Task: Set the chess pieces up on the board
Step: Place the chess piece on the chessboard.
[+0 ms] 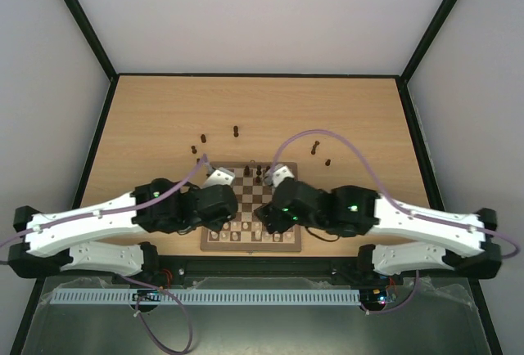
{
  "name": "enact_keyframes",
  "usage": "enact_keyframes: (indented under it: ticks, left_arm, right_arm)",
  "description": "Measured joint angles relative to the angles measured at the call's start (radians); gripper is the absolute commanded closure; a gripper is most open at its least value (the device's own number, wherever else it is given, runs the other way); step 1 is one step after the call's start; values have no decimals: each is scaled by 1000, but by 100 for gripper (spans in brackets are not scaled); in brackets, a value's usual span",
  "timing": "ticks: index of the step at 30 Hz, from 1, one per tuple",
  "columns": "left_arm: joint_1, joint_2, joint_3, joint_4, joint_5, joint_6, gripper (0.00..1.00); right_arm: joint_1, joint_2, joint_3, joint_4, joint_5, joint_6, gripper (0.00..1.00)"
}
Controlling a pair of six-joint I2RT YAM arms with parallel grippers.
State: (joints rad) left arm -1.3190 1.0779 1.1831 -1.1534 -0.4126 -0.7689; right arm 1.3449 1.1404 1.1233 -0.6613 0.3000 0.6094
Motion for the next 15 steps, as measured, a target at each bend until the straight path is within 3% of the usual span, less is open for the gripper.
enact_keyframes:
  ticks: [7,15]
  left_arm:
    - [-5,151,11,59,77,61,92]
    - [-57,277,0,180,113,80,92]
  right_arm:
    - [-78,-217,-27,-27,80,47,12]
    - [-97,-240,-94,-53,95,67,11]
